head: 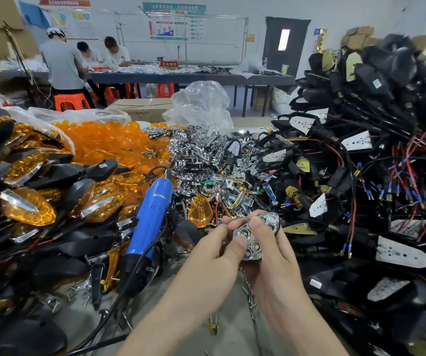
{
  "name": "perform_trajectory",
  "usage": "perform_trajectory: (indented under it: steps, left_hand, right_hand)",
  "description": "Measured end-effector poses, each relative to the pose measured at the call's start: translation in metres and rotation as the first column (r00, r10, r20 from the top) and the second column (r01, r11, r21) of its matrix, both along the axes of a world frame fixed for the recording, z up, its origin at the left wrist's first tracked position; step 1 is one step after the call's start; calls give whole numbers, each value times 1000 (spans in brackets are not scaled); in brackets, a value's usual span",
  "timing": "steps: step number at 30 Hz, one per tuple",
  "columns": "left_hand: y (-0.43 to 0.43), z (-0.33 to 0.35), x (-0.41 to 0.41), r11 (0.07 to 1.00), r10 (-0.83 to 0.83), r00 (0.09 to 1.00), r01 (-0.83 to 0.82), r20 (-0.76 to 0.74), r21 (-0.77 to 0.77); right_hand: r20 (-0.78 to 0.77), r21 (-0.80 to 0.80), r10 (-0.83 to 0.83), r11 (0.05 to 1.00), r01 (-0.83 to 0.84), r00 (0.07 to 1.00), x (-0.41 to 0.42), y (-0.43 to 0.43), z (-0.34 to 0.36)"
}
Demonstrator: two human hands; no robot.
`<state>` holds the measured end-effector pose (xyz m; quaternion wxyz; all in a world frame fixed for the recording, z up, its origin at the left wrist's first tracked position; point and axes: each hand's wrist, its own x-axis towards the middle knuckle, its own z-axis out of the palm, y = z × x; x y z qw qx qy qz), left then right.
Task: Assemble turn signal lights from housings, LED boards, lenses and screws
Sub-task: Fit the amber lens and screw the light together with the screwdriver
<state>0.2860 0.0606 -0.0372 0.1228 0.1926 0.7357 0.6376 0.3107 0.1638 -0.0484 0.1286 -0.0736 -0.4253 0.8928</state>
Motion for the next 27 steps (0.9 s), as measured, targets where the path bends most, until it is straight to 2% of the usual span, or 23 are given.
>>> perform_trajectory:
  steps: [6,11,14,20,27]
  left_hand:
    - [1,-2,3,996,9,994,-19,-106,-93]
    - [-1,-6,2,994,-31,994,20,-102,-109]
    - [-1,-6,2,992,-82,996,79,-32,-101]
    - [-2,-8,-1,993,-72,997,74,22,-97]
    - [2,-6,2,998,-19,1000,18,-7,-54]
  right_hand:
    - [16,-51,-26,998,27,1000,-1,3,2]
    - [27,91,-32,995,29,999,-2,7,1]
    - [56,157,-30,987,21,998,-3,9,-3]
    - [-40,142,-15,990,20,999,-5,6,-5]
    - [-43,162,-30,986,36,999,-4,6,-7]
